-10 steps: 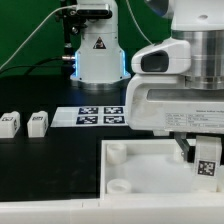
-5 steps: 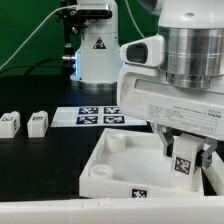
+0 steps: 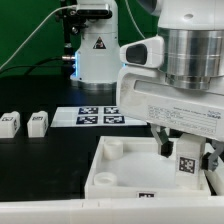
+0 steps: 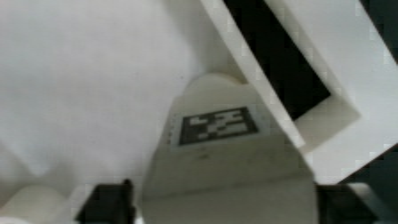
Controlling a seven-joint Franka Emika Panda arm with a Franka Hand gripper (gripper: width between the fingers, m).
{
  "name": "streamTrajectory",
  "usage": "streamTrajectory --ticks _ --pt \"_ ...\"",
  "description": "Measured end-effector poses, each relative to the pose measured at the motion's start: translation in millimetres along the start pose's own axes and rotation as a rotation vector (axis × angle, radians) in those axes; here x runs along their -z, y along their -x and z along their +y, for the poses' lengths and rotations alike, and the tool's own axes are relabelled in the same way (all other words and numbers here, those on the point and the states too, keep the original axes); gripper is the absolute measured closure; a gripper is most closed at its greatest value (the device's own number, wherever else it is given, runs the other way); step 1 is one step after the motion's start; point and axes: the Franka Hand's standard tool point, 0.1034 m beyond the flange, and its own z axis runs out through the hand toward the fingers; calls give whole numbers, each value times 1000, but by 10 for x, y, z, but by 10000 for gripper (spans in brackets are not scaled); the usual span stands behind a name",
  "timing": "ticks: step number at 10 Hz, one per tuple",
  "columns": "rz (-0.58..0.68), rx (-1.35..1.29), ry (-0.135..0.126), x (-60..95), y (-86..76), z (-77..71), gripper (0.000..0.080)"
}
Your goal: Assemble one leg
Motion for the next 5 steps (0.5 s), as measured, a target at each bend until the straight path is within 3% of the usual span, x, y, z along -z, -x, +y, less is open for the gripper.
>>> streamTrajectory --ticks 1,2,5 --pt "-1 17 -8 34 16 -35 202" --pt "3 42 -18 98 6 -62 166" --pt "15 77 -43 277 15 -140 150"
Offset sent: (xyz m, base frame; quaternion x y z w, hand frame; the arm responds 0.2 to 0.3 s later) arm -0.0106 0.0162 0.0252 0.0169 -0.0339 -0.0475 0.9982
